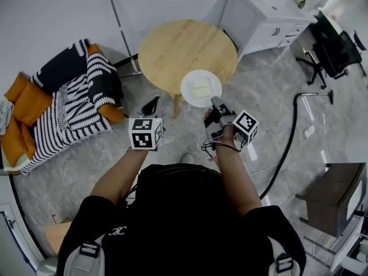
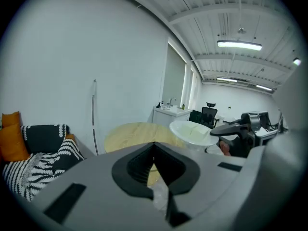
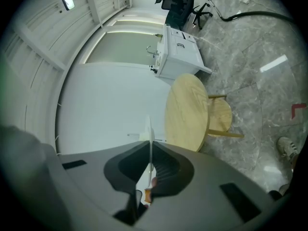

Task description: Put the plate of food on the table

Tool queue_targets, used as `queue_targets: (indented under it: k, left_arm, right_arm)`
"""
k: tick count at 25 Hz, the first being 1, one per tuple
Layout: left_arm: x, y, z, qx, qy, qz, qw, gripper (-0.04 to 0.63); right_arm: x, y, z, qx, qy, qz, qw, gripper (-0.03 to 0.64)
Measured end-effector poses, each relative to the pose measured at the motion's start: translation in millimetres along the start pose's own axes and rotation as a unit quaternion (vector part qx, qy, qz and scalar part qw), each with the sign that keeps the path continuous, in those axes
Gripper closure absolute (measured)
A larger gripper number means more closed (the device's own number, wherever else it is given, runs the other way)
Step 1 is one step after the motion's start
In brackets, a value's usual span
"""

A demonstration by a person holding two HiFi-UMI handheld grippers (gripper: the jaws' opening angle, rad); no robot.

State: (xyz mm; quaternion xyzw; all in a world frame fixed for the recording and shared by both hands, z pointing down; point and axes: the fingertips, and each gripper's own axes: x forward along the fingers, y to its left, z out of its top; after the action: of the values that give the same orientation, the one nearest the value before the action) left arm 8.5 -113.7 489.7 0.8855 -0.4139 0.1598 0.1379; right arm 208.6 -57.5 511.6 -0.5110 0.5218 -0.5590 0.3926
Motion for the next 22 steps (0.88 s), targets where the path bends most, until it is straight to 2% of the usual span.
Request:
queue_targets:
  k: [6,13,22]
  left_arm:
    - [21.7,-7.4,2.4,-0.003,0.006,0.013,0.9999,0.586]
    - [39.8,3.5,3.3,-0.012,0.010,0.023,0.9996,0.586]
    - [76.8,18.7,16.4,-0.010,0.011,0.006,0.9999,0.586]
  right_arm:
    - [13.8,-12.0,18.8,0.003,0.020,-0.009,1.000,0.595]
    - [36.8,-15.9,26.7,0.003,0.032,-0.015,0.999,0.594]
    - [71.5,-17.1,36.1,0.010,0.023,-0.024,0.999,0.595]
